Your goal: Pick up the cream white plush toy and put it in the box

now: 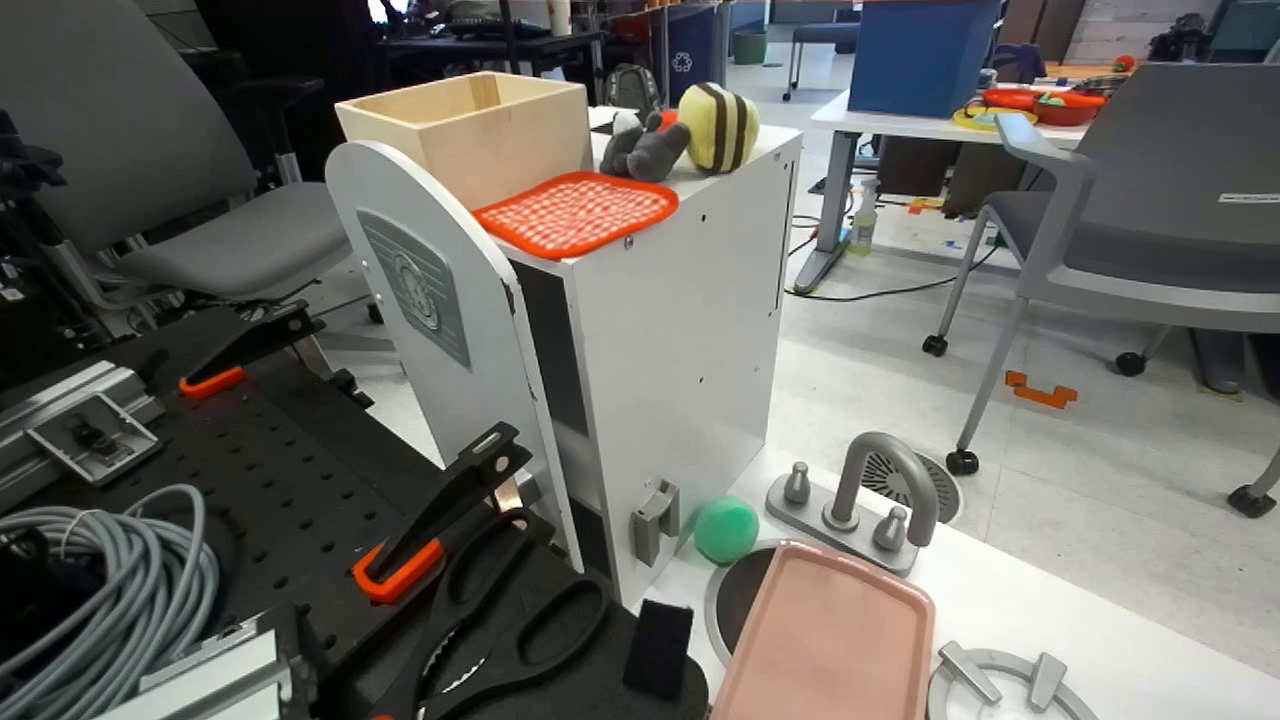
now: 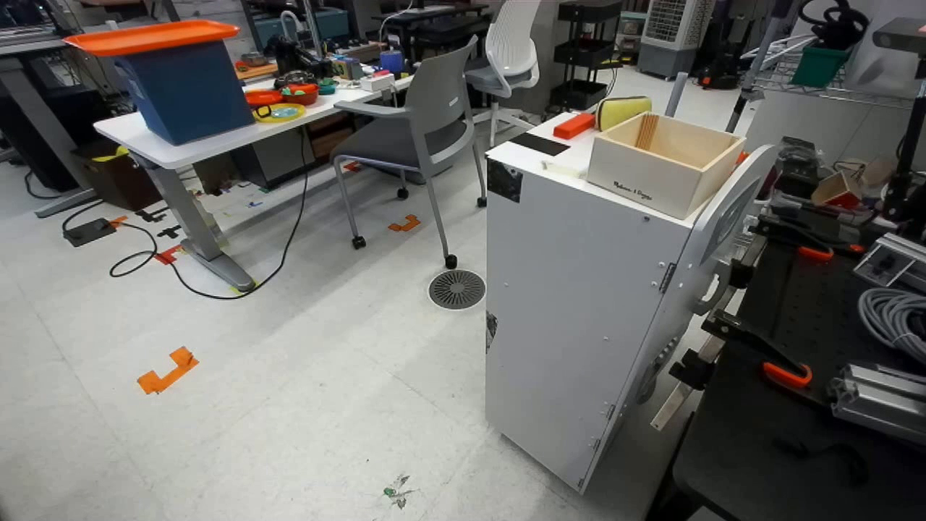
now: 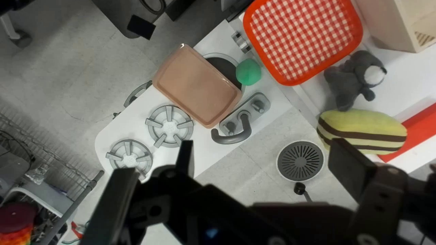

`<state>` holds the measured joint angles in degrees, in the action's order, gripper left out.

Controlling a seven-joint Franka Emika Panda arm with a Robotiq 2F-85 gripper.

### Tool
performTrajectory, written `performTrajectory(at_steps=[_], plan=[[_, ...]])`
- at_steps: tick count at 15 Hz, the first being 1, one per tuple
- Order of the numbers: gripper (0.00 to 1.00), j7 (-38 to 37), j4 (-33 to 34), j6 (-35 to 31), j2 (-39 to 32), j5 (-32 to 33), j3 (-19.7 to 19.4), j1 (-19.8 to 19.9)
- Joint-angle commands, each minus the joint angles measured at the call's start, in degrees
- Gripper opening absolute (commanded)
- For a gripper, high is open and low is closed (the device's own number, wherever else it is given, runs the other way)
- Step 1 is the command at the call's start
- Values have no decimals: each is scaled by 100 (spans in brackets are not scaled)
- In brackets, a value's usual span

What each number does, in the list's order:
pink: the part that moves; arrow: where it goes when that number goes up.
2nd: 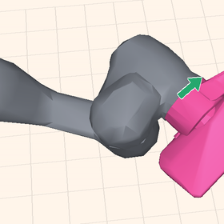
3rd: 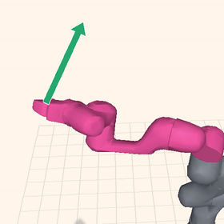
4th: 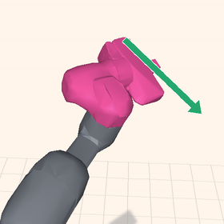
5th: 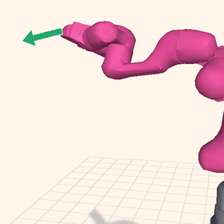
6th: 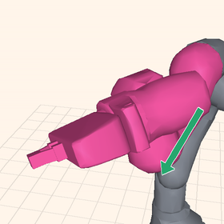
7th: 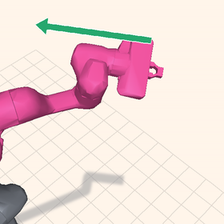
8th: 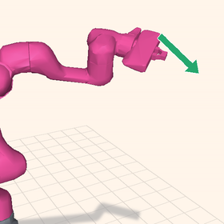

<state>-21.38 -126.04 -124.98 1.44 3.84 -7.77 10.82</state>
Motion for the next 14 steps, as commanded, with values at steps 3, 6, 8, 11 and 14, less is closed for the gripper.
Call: performTrajectory(at_steps=[3,6,8,11,14], plan=[[100,-540,298,-305,-590,160,-60,-96],[100,-574,209,-574,-648,12,-31,-183],[100,-508,173,-616,-654,-81,6,-264],[100,-433,169,-596,-685,-65,74,-421],[100,-397,240,-588,-770,-155,133,-531]])
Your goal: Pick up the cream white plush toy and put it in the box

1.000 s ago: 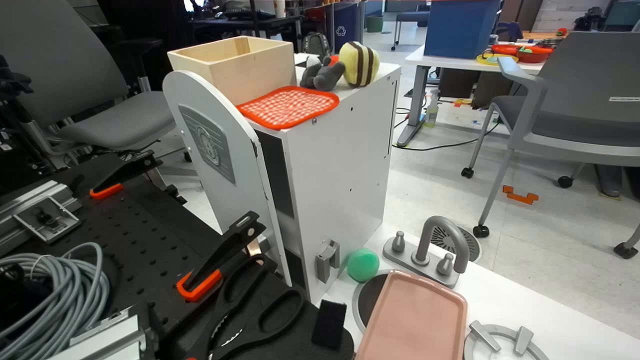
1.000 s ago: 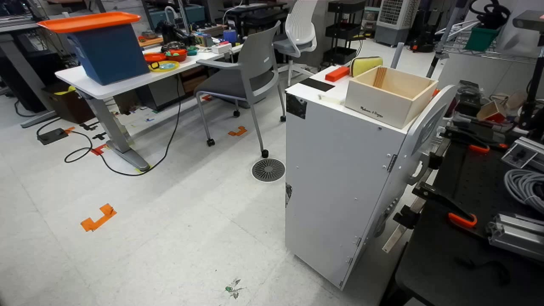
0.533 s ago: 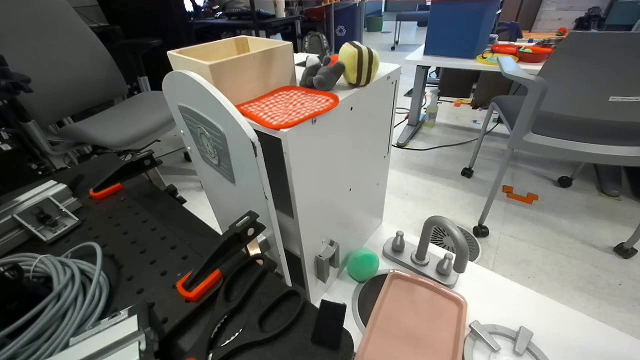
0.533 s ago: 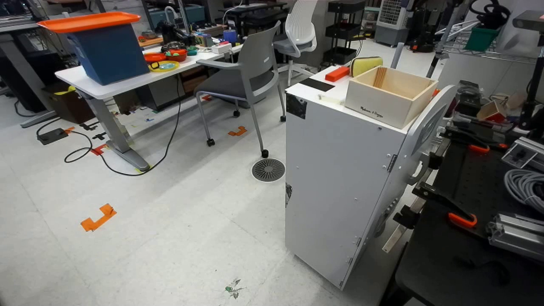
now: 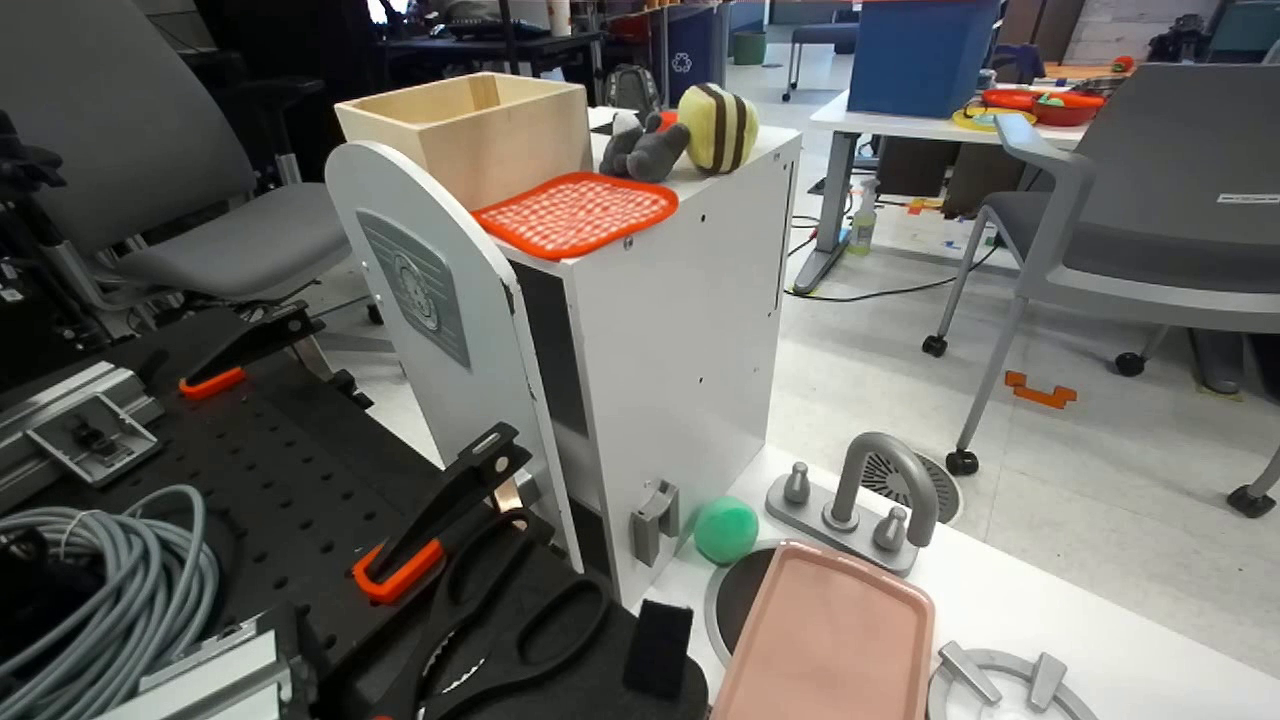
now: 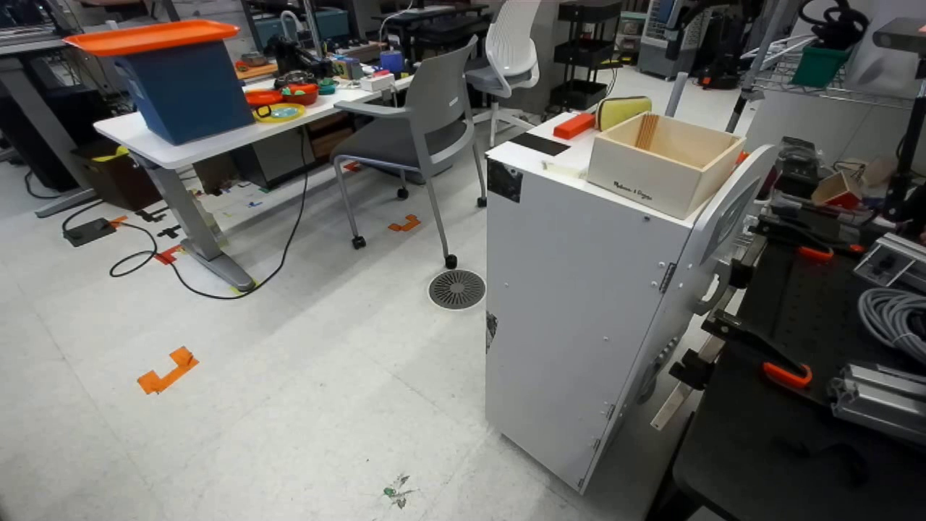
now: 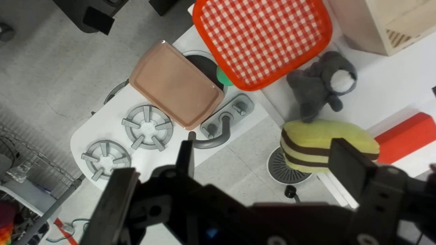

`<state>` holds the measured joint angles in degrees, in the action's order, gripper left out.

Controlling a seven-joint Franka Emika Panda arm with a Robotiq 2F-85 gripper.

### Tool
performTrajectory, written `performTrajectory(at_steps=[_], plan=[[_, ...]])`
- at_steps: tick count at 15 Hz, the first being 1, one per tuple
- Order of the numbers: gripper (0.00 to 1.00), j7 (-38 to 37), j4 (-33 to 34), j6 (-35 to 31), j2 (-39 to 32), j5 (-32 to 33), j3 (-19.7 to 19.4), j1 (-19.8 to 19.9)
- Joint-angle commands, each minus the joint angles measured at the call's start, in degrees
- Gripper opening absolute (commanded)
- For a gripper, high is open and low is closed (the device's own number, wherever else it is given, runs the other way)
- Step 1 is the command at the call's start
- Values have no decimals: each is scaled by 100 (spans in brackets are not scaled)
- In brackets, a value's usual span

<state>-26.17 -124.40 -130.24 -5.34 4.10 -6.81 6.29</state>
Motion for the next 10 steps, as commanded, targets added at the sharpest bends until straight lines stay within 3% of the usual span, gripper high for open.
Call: performTrajectory(at_steps=[1,10], plan=[[100,57,100,-54,-131,-183,40,-105],[100,-392,206,-349,-466,-124,-42,-188]])
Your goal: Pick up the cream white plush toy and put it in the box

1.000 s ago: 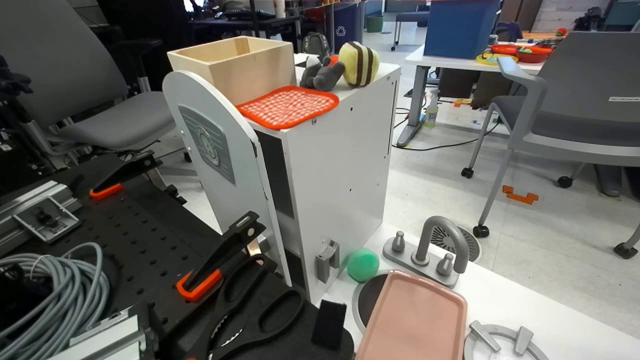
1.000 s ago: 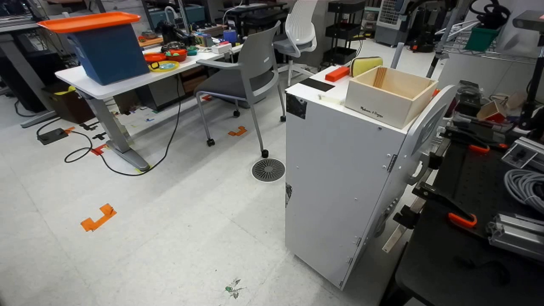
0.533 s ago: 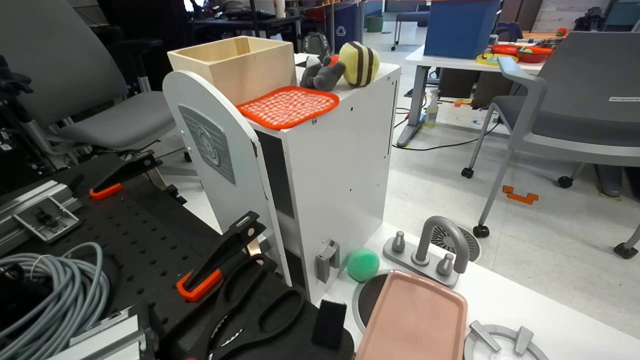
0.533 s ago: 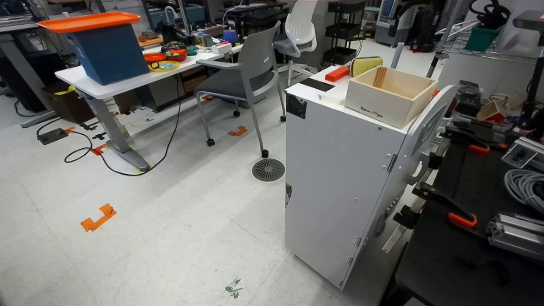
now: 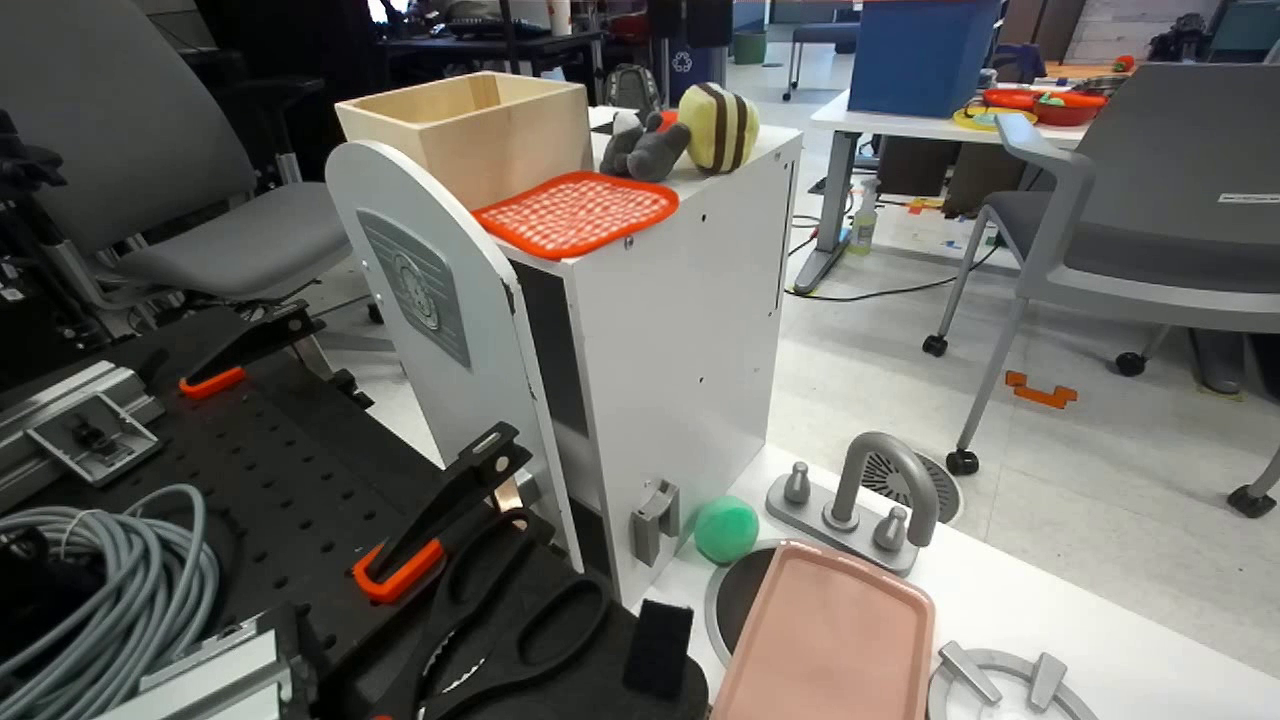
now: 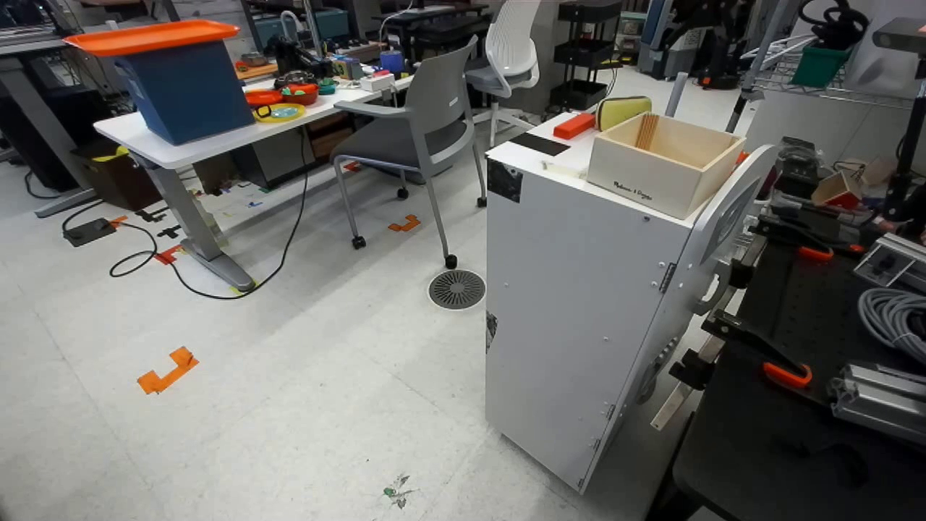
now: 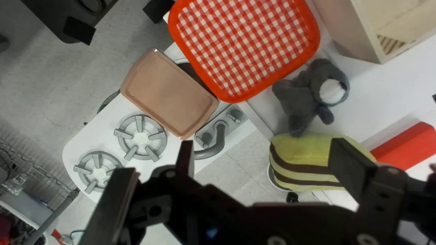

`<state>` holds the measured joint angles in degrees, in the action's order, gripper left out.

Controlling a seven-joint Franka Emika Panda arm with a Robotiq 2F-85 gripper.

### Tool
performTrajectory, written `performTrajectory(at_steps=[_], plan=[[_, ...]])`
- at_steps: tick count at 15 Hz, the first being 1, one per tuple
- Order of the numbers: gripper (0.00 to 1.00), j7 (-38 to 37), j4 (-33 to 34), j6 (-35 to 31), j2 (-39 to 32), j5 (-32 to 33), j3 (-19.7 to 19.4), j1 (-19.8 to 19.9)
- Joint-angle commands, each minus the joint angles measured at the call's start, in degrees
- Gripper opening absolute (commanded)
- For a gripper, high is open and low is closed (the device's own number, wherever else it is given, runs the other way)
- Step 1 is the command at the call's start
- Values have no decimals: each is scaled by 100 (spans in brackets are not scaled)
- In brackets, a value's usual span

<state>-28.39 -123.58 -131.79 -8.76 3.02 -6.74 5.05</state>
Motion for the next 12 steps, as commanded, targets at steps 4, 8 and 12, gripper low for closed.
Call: performTrajectory(at_steps=[4,8,12], plan=[[100,-3,200,12,-101,-167,-8,-70],[100,-55,104,-87,-89,-45,-44,-92],[100,-97,155,-38,-98,11,-68,-93]])
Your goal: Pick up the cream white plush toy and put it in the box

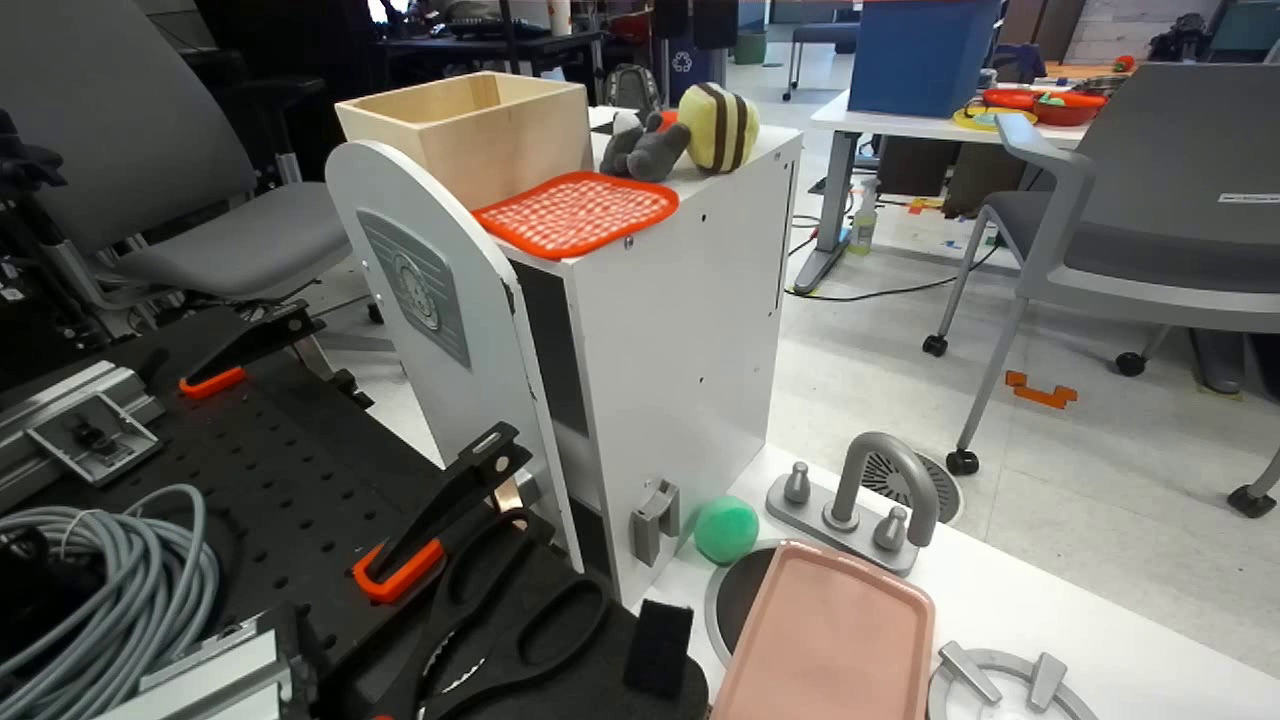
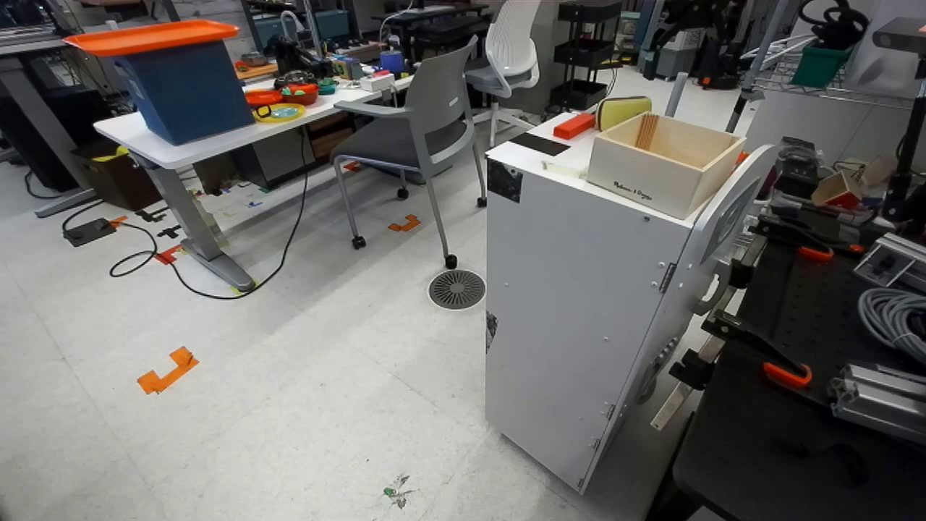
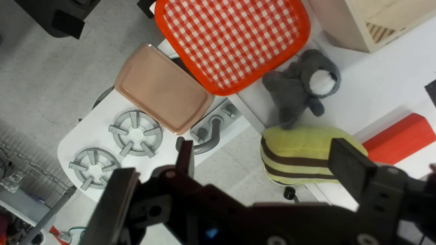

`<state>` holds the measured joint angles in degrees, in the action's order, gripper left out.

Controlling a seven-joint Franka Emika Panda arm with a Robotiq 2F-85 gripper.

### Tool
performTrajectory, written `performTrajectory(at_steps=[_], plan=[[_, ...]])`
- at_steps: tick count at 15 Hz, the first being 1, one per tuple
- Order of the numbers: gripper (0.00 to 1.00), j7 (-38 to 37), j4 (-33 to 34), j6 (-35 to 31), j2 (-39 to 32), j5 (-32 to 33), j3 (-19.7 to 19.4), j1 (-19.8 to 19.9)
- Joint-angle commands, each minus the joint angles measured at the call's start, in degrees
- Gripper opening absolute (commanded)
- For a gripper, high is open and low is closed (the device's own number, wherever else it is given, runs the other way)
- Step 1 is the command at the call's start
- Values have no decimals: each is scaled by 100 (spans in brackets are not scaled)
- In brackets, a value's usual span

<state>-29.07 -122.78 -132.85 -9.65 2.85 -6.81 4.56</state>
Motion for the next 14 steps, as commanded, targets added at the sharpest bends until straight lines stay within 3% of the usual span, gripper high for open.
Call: performTrajectory(at_steps=[1,14], plan=[[100,-24,77,43,-6,43,-64,-48],[100,-563,396,-276,-449,552,-113,-262]])
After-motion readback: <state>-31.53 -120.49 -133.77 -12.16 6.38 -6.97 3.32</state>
